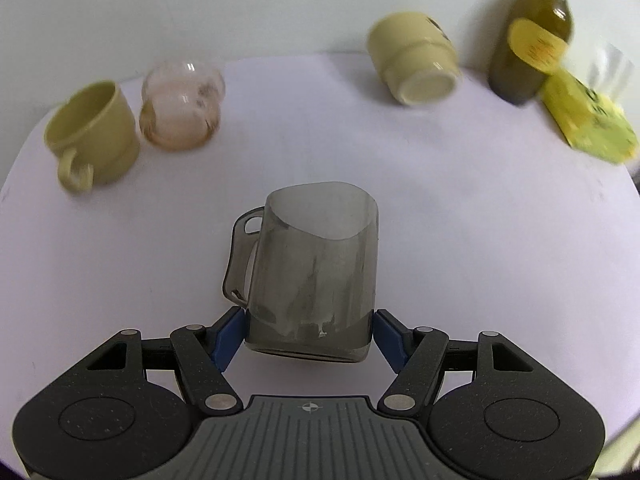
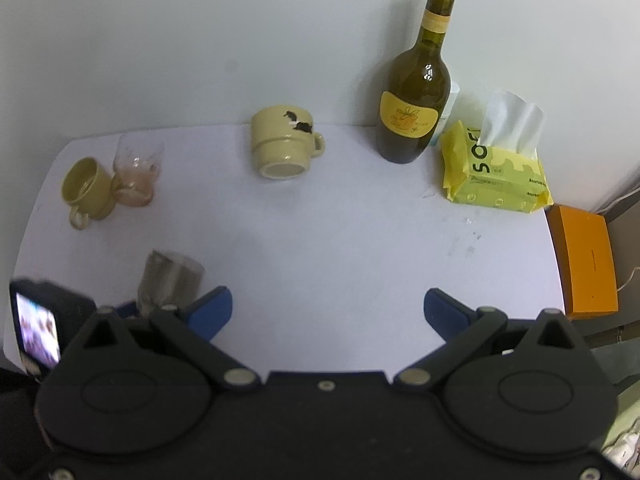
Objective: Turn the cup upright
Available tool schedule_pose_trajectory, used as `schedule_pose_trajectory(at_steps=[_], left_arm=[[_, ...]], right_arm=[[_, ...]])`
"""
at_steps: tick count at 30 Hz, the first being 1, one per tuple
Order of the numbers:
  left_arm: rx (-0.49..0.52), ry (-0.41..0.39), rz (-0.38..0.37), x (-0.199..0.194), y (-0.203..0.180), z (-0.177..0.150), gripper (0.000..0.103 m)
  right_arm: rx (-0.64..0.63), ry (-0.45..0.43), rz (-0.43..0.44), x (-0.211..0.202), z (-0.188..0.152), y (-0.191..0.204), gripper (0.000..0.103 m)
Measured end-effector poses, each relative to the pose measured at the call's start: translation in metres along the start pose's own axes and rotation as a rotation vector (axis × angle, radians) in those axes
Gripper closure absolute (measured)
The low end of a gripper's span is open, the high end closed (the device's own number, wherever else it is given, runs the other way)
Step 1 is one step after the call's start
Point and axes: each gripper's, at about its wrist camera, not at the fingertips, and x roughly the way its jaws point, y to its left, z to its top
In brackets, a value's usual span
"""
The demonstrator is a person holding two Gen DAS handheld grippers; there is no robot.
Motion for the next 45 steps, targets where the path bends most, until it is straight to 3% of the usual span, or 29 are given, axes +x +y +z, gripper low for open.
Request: schedule_pose_trajectory(at_steps=[3,6,12,20,23,27,32,45], left_arm=[[-0.025,0.018,-0.001,0.000,0.000,-0.008,0.039],[-0.123,0.032,-0.021,-0.003,0.005,-0.017,0.039],[-0.196,0.023,-0.036,0.005,0.008,-0.002,0.038],[-0.113,-0.017,-0.044,0.001,0.007,0.006,0.024],[-0.092,-0.027,-0.071,-0.008,0.016,0.003,0.023],[-0.087,-0.070,-0.085,-0.040,0.052,-0.012,0.020],[-0.148,-0.172,-0.013,-0.096,0.116,-0.041,0.018],[-0.393,-0.265,0.118,-0.165,0.215,-0.081,0.015]], right_arm=[[-0.011,0.003,-0.001,-0.005,-0.007,0.010,0.000],[-0.032,0.010,-0.008,-0.011,-0.015,0.021,0.000],[-0.052,0.013,-0.025,-0.023,-0.028,0.034,0.000],[-0.059,-0.012,-0.034,-0.030,-0.032,0.050,0.000],[-0.047,-0.046,-0.022,-0.026,-0.030,0.055,0.000],[-0.028,-0.076,0.020,-0.012,-0.030,0.059,0.000],[-0.048,-0.165,0.125,0.020,-0.042,0.073,0.000],[-0.146,-0.060,0.158,0.092,-0.067,0.142,0.007]])
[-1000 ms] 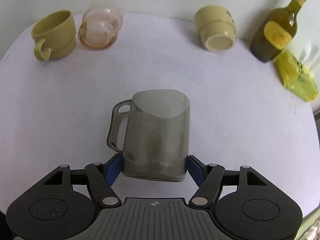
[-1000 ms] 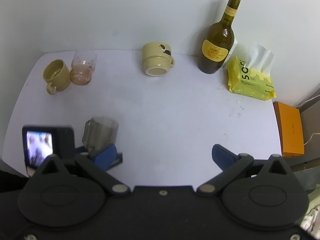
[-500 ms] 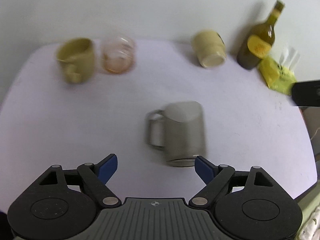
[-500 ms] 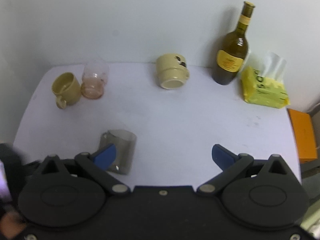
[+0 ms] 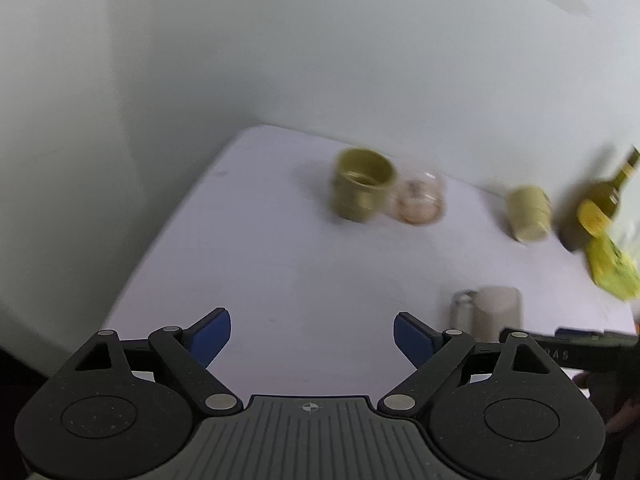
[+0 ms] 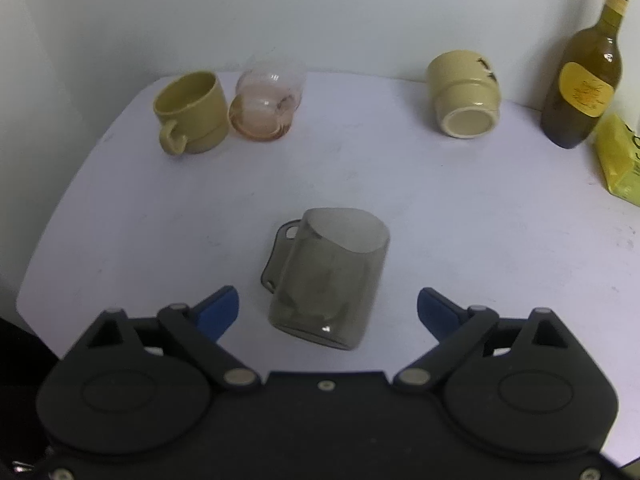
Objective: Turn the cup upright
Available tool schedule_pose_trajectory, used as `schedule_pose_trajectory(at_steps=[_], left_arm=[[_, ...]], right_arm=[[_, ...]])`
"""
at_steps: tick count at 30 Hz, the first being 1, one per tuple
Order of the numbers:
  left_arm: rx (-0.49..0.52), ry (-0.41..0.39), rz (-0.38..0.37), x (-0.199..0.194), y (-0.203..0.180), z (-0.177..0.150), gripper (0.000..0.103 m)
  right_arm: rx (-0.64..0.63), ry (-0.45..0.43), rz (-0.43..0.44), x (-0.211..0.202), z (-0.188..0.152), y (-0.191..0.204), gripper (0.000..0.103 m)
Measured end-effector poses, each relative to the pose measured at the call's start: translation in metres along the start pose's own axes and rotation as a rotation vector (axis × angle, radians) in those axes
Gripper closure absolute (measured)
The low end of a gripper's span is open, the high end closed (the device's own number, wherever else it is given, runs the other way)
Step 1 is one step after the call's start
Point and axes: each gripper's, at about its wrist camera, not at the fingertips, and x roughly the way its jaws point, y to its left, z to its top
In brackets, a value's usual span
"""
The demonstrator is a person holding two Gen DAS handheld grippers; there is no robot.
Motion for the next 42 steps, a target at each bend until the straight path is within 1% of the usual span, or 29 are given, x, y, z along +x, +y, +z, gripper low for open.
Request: schedule_pose_trajectory(at_steps=[3,7,8,10,12,14,18,20,21,22,24,26,28,29,31,34,42], left_arm=[[-0.027,-0.015,0.015,-0.013,0.020,-0.001,0.014],[-0.034,-0.028,0.013,-0.023,0.027,-0.001,0.014],[-0.033,-0.031,0.013,-0.024,0.028,-0.001,0.014],[-0.030,-0.044,0.009,-0.026,0.031,0.002,0.013],[-0.032,-0.050,0.002,-0.028,0.034,0.003,0.013],[-0.028,-0.057,-0.008,-0.030,0.036,0.003,0.013],[-0.034,-0.066,-0.021,-0.035,0.042,0.002,0.013],[-0.043,-0.068,-0.021,-0.037,0.046,0.001,0.013],[-0.043,-0.070,-0.026,-0.038,0.048,0.001,0.013],[-0.042,-0.073,-0.029,-0.039,0.049,0.001,0.013],[-0.042,-0.075,-0.040,-0.044,0.052,-0.001,0.013],[-0.044,-0.074,-0.045,-0.039,0.052,0.001,0.013],[-0.055,-0.083,-0.051,-0.040,0.056,0.001,0.013],[-0.059,-0.086,-0.052,-0.041,0.057,0.002,0.013],[-0.075,-0.093,-0.055,-0.042,0.060,0.003,0.013],[-0.089,-0.093,-0.068,-0.041,0.061,0.005,0.013],[-0.099,-0.106,-0.087,-0.041,0.056,0.011,0.013]], right_arm=[[-0.015,0.018,-0.024,0.017,-0.007,0.008,0.007],[-0.038,0.034,-0.045,0.024,-0.014,0.015,0.007],[-0.041,0.037,-0.047,0.026,-0.014,0.015,0.009],[-0.055,0.049,-0.054,0.027,-0.017,0.017,0.017],[-0.072,0.074,-0.071,0.033,-0.020,0.021,0.020],[-0.065,0.079,-0.081,0.035,-0.020,0.022,0.021],[-0.020,0.089,-0.086,0.035,-0.017,0.021,0.027],[-0.021,0.090,-0.093,0.036,-0.017,0.022,0.030],[-0.028,0.094,-0.109,0.036,-0.017,0.023,0.035],[-0.032,0.095,-0.118,0.036,-0.016,0.024,0.037],[-0.022,0.101,-0.127,0.035,-0.017,0.023,0.037],[-0.019,0.107,-0.137,0.033,-0.015,0.024,0.038],[-0.017,0.093,-0.140,0.028,-0.013,0.025,0.038],[-0.023,0.063,-0.139,0.017,-0.009,0.027,0.038],[-0.051,0.040,-0.142,0.008,-0.004,0.030,0.038],[-0.115,0.041,-0.146,0.004,0.004,0.037,0.038],[-0.131,0.028,-0.140,0.001,0.031,0.030,0.039]])
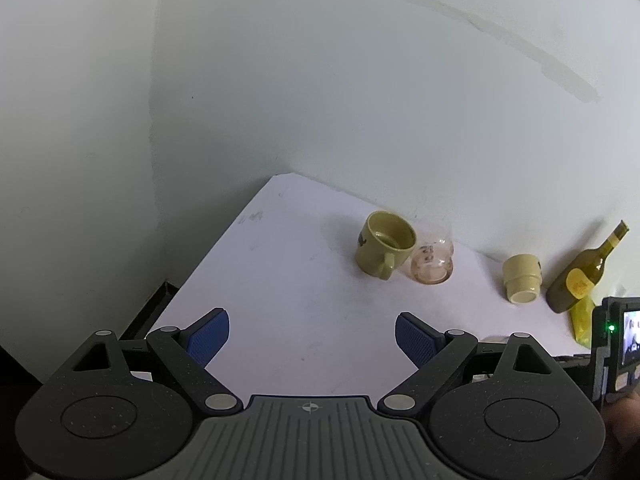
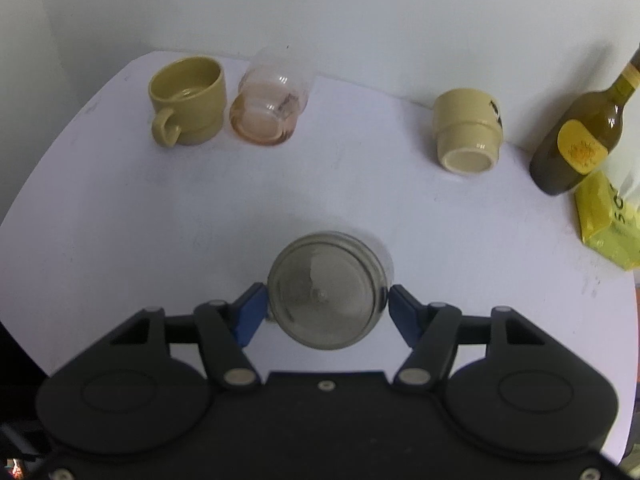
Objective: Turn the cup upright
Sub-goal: 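Grasp the grey mug body with the right gripper, then rotate the grey mug with the right gripper so its opening faces up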
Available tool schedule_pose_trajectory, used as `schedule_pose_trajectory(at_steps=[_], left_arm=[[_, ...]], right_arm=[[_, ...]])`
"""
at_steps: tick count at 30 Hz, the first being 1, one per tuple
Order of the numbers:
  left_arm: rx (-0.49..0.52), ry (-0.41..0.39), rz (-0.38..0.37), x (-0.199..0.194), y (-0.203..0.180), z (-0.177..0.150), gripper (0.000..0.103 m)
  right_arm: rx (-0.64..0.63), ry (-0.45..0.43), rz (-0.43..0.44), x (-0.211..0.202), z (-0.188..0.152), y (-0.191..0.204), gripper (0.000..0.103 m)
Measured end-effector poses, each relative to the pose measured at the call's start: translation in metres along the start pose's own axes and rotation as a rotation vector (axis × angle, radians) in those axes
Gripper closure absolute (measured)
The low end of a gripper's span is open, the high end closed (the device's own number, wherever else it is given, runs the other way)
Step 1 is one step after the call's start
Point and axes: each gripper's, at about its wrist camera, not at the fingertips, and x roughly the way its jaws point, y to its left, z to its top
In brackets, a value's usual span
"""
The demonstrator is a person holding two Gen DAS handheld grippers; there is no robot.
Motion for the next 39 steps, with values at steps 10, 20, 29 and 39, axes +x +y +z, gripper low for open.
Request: schedule_pose_trajectory(at_steps=[10,20,29,39], left_arm=[[-0.004,0.000,-0.006,0.005,-0.012,0.008,0.013],[0.023,0.032,-0.024,0.015,-0.034,0.004,0.013],[0.043,0.056,-0.023,0.026,-0.058,0.001,0.013],[0.058,0.034,0.011,0.023,-0.079,0.006,0.013]], right_arm=[[0.045,0.008,0.043,0.009,0.020,-0.019,0.043],[0.122,0.029,0.077,0.009,0.013,-0.053,0.037],[0.100,0.031,0.118,0.003,-0.004,-0.074,0.019],[0.040,0.084,0.179,0.032,0.002,-0.054,0.040]])
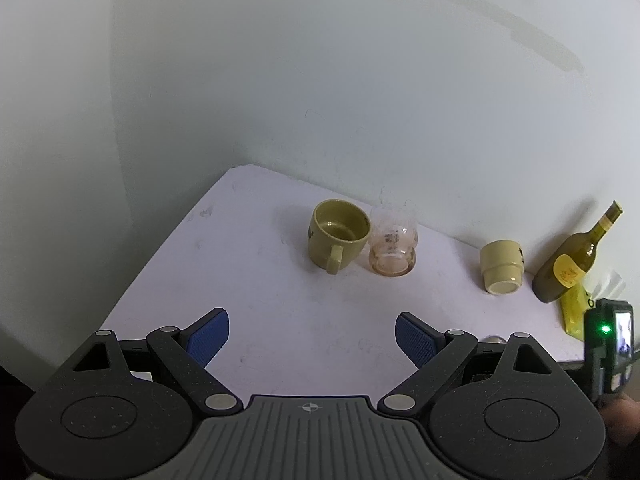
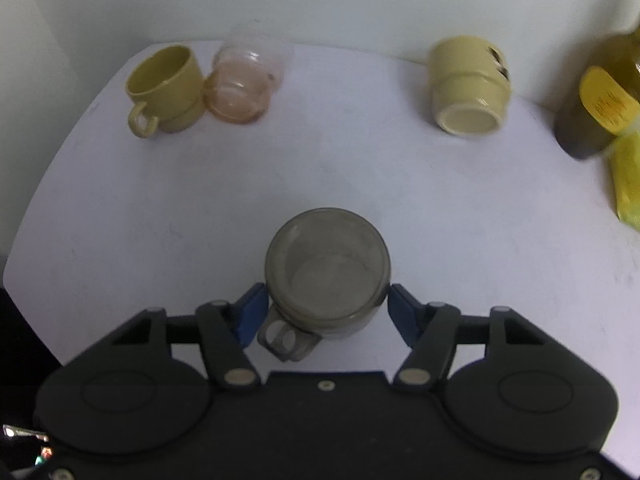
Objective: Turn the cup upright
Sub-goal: 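Rotate the grey mug with the right gripper so its opening faces up, then lower the grey mug onto the table and open the right gripper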
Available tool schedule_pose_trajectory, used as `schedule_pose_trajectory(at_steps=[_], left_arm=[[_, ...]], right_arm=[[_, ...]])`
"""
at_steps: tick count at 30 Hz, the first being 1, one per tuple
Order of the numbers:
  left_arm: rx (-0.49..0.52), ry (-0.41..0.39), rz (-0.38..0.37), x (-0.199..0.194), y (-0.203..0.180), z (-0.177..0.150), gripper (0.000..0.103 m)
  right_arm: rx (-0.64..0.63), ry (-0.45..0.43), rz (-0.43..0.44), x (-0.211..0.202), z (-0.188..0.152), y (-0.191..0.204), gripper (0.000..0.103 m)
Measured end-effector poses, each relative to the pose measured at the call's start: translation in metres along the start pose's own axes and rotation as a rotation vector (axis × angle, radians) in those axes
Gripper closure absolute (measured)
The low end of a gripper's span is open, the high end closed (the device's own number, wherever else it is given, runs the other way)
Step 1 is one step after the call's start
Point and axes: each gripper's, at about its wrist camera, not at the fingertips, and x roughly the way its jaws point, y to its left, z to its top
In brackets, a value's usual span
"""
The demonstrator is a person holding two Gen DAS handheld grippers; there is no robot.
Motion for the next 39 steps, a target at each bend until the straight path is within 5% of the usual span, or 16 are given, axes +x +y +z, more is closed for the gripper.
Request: schedule_pose_trajectory(at_steps=[8,13,18,23,30,39], left_arm=[[-0.009,-0.002,0.013,0.004,-0.008,0.007,0.009],[0.006,0.003,0.002,0.008,-0.014,0.011,0.009],[0.032,0.030,-0.036,0.012,-0.024,0.022,0.003],[0.056,0.038,-0.071,0.007,-0.036,0.043,0.000],[0.076,0.153,-0.071,0.011,-0.052,0.065,0.000],[0.200,0.231,-0.017,0.011,-0.063,0.049,0.000]], right_arm=[[-0.010,-0.033,-0.006,0.015,0.035,0.009,0.039],[0.005,-0.051,-0.036,0.002,0.037,0.003,0.019],[0.090,-0.105,-0.039,-0.048,0.033,-0.011,0.018],[0.151,-0.178,-0.056,-0.112,0.038,-0.011,0.000],[0.210,-0.161,-0.065,-0.165,0.034,0.006,0.000],[0.182,-0.110,-0.130,-0.167,0.011,0.036,0.000]])
